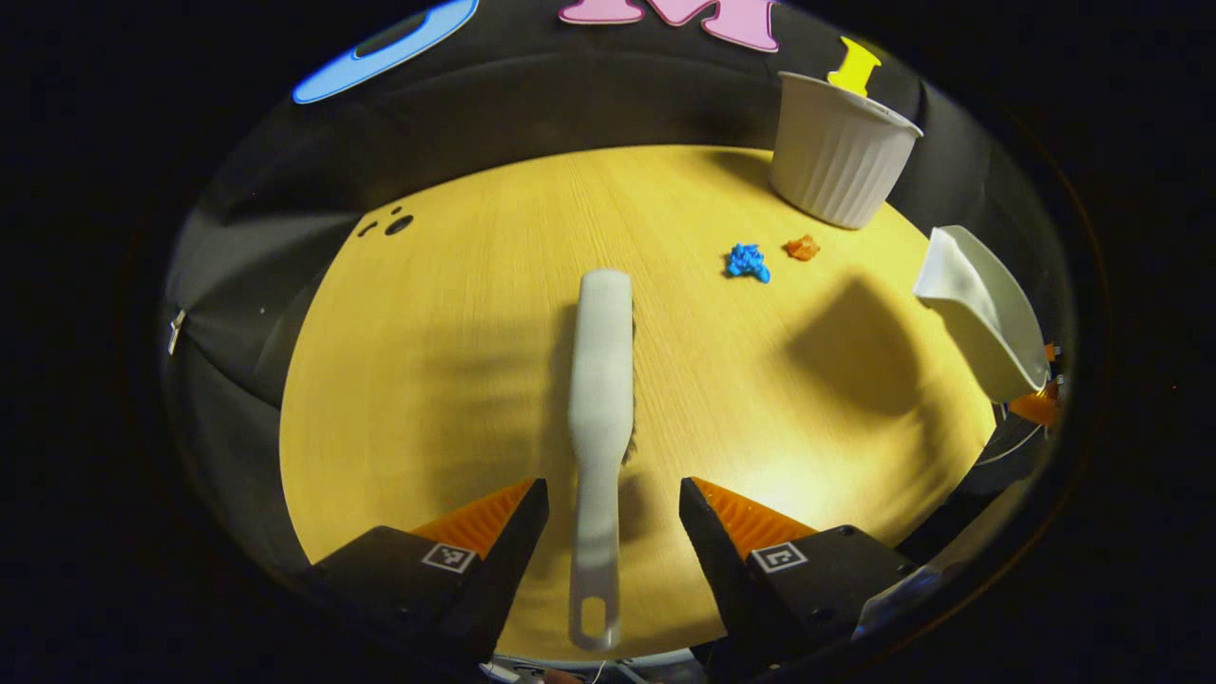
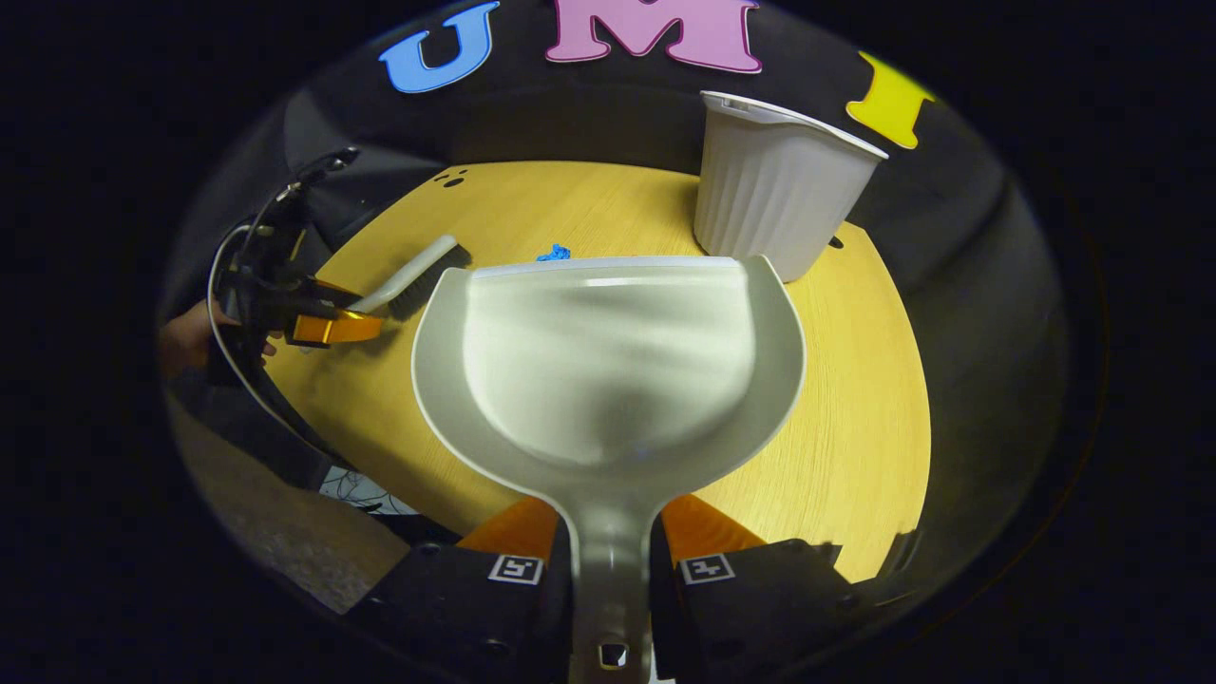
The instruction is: Pick up the small broom and dustpan from the desktop, sweep the trash into the dustpan with the broom, and then empty the trash into the garbage bin.
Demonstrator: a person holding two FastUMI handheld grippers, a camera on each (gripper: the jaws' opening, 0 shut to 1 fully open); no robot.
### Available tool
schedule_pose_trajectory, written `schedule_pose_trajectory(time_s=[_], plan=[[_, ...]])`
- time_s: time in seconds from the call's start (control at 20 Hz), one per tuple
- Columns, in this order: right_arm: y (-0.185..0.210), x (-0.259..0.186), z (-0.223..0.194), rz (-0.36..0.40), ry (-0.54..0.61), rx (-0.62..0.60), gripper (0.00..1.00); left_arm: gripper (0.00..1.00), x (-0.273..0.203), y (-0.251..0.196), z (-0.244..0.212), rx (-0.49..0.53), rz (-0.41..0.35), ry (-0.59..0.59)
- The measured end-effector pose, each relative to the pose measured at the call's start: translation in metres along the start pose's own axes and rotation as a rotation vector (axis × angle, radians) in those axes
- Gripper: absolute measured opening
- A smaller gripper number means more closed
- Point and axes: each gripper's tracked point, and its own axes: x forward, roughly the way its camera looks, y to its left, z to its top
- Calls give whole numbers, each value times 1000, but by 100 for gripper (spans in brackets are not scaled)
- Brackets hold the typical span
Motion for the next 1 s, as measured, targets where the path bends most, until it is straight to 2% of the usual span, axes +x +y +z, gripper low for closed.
schedule_pose_trajectory(time_s=[0.15, 0.3, 0.4, 0.45, 0.55, 0.65, 0.85, 1.0], plan=[[-1, -5, -10, -17, 14, -25, 37, 83, 15, 1, -5, -7, -2, 52], [2, -7, -17, -18, 31, -35, 37, 81, 25, 0, -5, -22, -5, 73], [4, -7, -18, -10, 38, -35, 37, 70, 28, -3, 1, -36, -12, 51], [6, -5, -18, -4, 40, -38, 37, 60, 31, -3, 2, -28, -16, 45], [9, -3, -17, 6, 49, -57, 37, 50, 32, -1, 4, -8, -9, 39], [10, -2, -16, 16, 67, -89, 37, 30, 28, 3, 8, 33, -2, 37], [5, 7, -20, 33, 160, -163, 37, 28, 15, -10, 51, 98, -47, -70], [-4, 19, -18, 61, 206, -179, 37, 29, 13, -15, 92, 127, -60, -125]])
